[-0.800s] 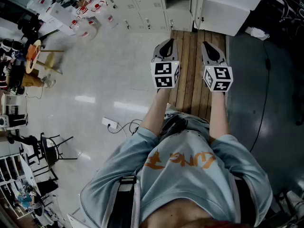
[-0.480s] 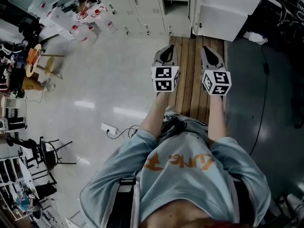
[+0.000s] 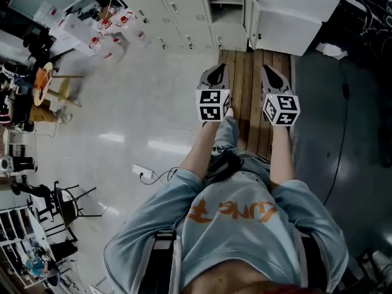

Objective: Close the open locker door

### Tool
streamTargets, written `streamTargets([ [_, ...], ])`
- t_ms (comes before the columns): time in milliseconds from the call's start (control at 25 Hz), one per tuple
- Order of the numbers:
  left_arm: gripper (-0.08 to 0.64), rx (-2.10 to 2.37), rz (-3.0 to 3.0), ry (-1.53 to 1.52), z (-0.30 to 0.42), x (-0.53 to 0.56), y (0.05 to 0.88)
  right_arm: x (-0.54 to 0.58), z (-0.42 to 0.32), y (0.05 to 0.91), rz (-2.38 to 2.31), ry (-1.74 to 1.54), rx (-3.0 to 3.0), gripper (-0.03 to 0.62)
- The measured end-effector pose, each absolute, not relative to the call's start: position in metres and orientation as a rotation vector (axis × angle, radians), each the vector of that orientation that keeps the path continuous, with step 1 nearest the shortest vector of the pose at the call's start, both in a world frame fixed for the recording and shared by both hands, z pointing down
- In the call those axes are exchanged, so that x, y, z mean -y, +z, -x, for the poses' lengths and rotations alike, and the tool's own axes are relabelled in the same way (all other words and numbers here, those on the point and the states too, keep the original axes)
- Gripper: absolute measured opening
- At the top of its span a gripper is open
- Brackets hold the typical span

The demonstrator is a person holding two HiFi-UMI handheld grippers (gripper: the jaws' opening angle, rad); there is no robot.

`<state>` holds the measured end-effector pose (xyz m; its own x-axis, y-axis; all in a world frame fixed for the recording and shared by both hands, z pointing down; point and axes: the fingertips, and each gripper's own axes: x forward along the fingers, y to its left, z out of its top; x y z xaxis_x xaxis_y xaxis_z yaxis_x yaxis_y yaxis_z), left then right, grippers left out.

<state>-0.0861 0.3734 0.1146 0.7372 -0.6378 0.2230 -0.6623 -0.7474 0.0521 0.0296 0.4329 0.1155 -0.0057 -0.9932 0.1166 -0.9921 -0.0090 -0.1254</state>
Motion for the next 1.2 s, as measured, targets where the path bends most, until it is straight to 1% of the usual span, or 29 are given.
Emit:
streamTargets([
  [240,0.021,0.956,-2.795,0.334,0.048,-0.328,0.149,-0.392,-0.061,0.145,2.281,-0.331,-2.214,0.032],
  [440,0.021,0.907,-2.752,0.39,0.018,-0.27,0.171,-0.332,-0.077,0.16,2.307,-0.372,-2.298,0.032],
  [720,0.021,0.913,-2.631,0.403,0.004,-0.184,0.207,-0.248,-0.096,0.196,2.307,-0.521,-2.338,0.032],
  [880,0.021,0.895,-2.581,0.405,-0.008,-0.137,0.227,-0.198,-0.098,0.223,2.32,-0.575,-2.492,0.032],
  [1200,0.021,0.81,-2.526,0.485,-0.03,-0.083,0.28,-0.134,-0.107,0.271,2.318,-0.723,-2.484,0.032],
])
